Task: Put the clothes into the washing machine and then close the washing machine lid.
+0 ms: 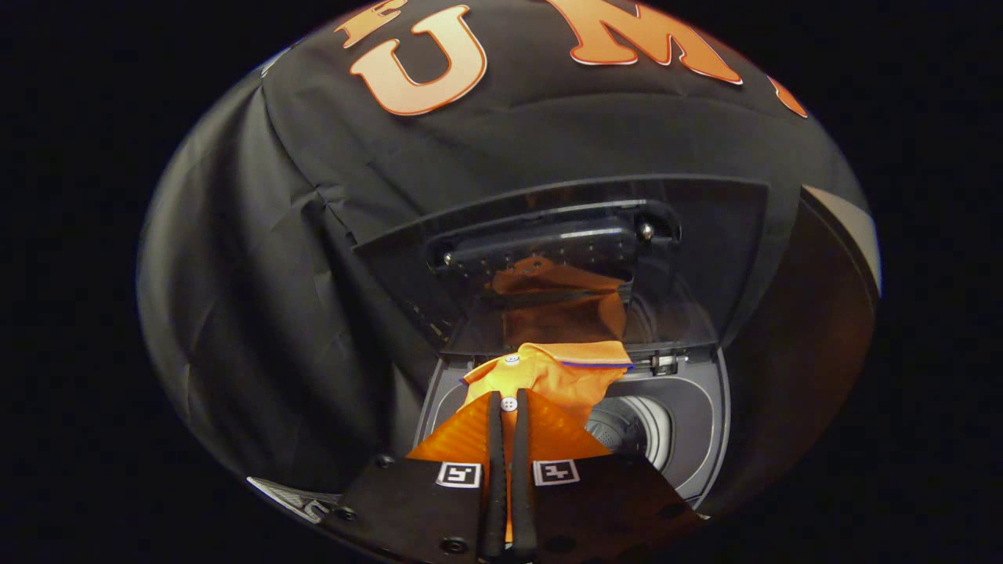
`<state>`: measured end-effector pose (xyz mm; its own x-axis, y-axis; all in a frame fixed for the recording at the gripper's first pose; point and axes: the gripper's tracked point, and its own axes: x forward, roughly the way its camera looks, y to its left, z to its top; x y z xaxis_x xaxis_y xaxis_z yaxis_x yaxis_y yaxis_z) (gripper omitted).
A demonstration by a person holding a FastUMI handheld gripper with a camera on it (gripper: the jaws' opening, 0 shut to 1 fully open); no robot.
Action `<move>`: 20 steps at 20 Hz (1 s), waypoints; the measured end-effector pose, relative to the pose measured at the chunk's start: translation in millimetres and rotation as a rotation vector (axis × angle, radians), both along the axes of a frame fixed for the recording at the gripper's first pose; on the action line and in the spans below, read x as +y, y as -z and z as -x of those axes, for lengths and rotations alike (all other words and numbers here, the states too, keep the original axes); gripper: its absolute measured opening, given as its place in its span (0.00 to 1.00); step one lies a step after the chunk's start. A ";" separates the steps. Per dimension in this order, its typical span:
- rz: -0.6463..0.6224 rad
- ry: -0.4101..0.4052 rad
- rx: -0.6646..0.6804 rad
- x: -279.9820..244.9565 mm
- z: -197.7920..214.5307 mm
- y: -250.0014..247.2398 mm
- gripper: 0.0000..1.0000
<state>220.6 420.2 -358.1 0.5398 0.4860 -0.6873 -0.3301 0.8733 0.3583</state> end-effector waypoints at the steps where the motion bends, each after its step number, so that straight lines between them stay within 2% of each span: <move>1: 0.009 0.000 0.010 -1.3 1.2 9.2 0.11; 11: 0.089 0.026 0.091 -12.3 10.7 83.4 0.11; 20: 0.195 0.027 0.238 -16.5 26.5 147.6 0.11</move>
